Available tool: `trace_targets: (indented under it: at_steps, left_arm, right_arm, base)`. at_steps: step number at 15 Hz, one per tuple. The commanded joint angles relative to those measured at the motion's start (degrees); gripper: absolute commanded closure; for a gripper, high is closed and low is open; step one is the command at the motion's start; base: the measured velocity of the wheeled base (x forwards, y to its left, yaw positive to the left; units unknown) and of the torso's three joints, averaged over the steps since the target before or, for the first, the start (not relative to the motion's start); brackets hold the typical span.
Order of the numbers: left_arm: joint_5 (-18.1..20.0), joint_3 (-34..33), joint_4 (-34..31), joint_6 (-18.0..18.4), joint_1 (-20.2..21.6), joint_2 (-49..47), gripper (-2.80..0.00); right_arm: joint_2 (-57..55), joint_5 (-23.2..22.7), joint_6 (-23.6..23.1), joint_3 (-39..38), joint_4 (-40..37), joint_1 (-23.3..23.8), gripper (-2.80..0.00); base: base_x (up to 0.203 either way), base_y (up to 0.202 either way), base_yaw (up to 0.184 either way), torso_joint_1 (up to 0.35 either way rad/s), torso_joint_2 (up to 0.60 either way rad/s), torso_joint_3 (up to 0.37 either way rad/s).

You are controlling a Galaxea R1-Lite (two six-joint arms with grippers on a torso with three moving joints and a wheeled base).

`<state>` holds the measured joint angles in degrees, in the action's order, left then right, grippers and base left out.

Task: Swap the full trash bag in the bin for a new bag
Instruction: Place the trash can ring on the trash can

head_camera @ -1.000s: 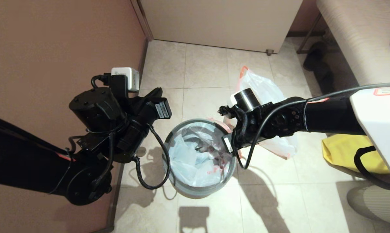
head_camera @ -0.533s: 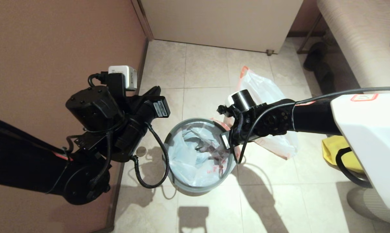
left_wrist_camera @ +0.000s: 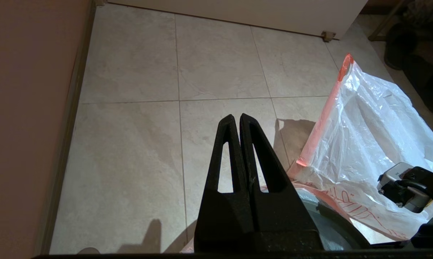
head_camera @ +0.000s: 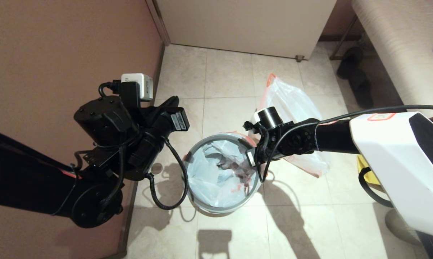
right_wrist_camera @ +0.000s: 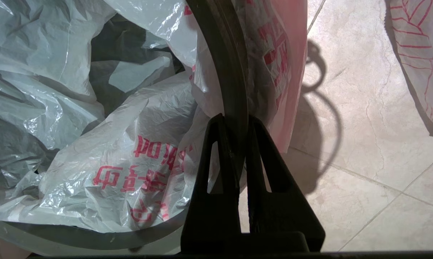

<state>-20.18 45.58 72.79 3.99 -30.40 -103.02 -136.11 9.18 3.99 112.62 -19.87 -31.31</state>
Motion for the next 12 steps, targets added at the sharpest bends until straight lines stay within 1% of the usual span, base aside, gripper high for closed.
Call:
trace_targets:
  at_steps: [1,7,12]
  left_arm:
    - [-0.12,-0.05,0.42,0.01,-0.08,-0.16,0.00]
    - [-0.12,-0.05,0.42,-0.03,-0.18,-0.34,0.00]
    - [-0.12,-0.05,0.42,0.06,-0.18,-0.16,0.00]
  right_arm:
    - [-1.15,0.68,-0.06,-0.03,0.81,0.60,0.00]
    - [-1.68,1.31,-0.21,-0.03,1.73,0.67,0.00]
    - [1.55,1.81,-0.29,-0.20,2.64,-0.51,0.00]
  base:
    - [0.000,0.000,0.000,0.000,0.00,0.000]
    - [0.000,0.000,0.000,0.000,0.00,0.000]
    - [0.000,0.000,0.000,0.000,0.00,0.000]
